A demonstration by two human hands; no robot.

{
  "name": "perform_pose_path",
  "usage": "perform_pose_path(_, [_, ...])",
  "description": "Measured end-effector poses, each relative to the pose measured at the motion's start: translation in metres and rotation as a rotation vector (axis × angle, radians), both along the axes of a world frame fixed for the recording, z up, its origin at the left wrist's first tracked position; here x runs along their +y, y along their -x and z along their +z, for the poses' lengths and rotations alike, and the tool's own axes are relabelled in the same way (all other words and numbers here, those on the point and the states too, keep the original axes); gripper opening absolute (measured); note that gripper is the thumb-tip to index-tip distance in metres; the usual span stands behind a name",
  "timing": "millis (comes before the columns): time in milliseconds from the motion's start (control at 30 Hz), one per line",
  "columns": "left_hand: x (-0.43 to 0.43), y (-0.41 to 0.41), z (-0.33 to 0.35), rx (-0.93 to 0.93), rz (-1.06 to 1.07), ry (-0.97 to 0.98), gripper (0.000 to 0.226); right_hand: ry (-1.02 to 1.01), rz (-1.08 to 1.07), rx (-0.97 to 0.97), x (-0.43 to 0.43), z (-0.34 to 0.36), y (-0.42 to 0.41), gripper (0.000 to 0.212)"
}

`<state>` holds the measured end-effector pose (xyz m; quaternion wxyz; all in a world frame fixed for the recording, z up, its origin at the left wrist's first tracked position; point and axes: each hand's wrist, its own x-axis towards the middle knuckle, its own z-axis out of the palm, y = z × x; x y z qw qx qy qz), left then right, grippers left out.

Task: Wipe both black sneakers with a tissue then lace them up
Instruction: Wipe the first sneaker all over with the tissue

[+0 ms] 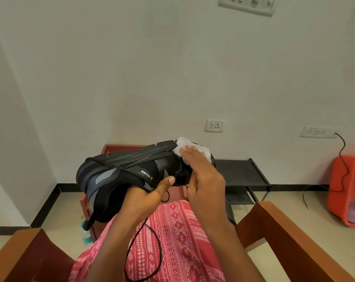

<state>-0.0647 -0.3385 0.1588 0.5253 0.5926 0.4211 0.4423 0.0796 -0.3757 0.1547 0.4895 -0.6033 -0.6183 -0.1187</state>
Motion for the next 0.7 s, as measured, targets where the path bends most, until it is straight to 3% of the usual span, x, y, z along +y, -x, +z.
perform_pose_path(167, [0.003,0.004,-0.002,-0.082,0.037,0.089,0.017,0.054,-0.188,0.261,-0.003,-0.006,-0.031,0.053])
perform_pose_path(333, [0.003,0.000,-0.002,-0.203,0.025,0.155,0.020,-0.072,-0.253,0.380,-0.005,-0.012,-0.022,0.050])
perform_pose_path(533, [0.007,-0.002,0.001,-0.434,-0.030,0.407,0.035,-0.149,-0.226,0.323,-0.003,-0.012,-0.001,0.059])
perform_pose_path(700, [0.010,0.002,0.000,-0.603,-0.131,0.631,0.041,-0.091,-0.175,0.302,-0.006,-0.026,0.020,0.068])
